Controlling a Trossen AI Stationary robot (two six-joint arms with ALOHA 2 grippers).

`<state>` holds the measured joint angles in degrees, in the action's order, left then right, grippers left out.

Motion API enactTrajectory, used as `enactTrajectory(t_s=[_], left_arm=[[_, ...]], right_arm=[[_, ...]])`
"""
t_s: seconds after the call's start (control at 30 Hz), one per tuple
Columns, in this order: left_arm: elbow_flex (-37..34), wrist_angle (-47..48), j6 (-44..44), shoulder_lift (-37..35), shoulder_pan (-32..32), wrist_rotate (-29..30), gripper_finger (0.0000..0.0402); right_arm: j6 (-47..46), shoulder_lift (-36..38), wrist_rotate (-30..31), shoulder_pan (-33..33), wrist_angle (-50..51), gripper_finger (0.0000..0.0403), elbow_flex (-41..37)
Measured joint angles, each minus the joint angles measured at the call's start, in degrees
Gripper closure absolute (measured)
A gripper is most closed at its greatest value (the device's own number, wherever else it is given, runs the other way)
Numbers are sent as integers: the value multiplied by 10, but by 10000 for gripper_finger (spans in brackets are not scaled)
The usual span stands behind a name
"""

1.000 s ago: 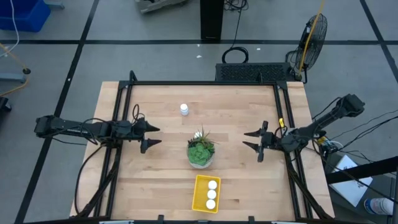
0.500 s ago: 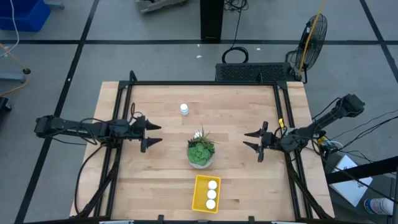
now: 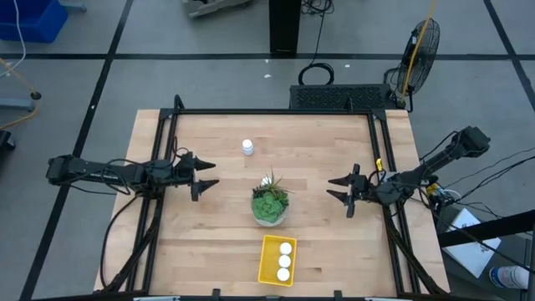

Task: Pick and place pill bottles into a basket
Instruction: Put the white pill bottle into the yellow bin

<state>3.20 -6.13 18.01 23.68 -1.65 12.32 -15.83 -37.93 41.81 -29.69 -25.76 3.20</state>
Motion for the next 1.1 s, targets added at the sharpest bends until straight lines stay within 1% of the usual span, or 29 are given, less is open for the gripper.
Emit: enactTrajectory(t_s=[0.17, 0.4, 0.53, 0.6, 0.63, 0.7, 0.8, 0.87, 0.97, 1.1], left_arm=[[0, 0, 7, 0, 0, -2, 62], [0, 0, 1, 0, 0, -4, 62], [0, -1, -1, 0, 0, -19, 62], [0, -1, 1, 0, 0, -23, 62], [0, -1, 1, 0, 0, -23, 62], [0, -1, 1, 0, 0, -23, 62], [0, -1, 1, 0, 0, -23, 62], [0, -1, 1, 0, 0, -23, 62], [0, -1, 1, 0, 0, -23, 62], [0, -2, 1, 0, 0, -22, 62]], right_arm=[[0, 0, -1, 0, 19, 242, -1], [0, 0, -1, 0, 14, 241, -1], [3, 0, -1, 0, 3, 243, -1], [25, 0, 5, 0, -8, 242, -1], [55, 0, 19, 1, -31, 241, -1], [123, 1, 34, 1, -120, 239, -1], [234, 11, 4, -4, -268, 239, -1], [289, 19, -25, -11, -338, 240, -1], [330, 34, -25, -20, -381, 242, -1], [328, 53, -11, -20, -392, 242, -1]])
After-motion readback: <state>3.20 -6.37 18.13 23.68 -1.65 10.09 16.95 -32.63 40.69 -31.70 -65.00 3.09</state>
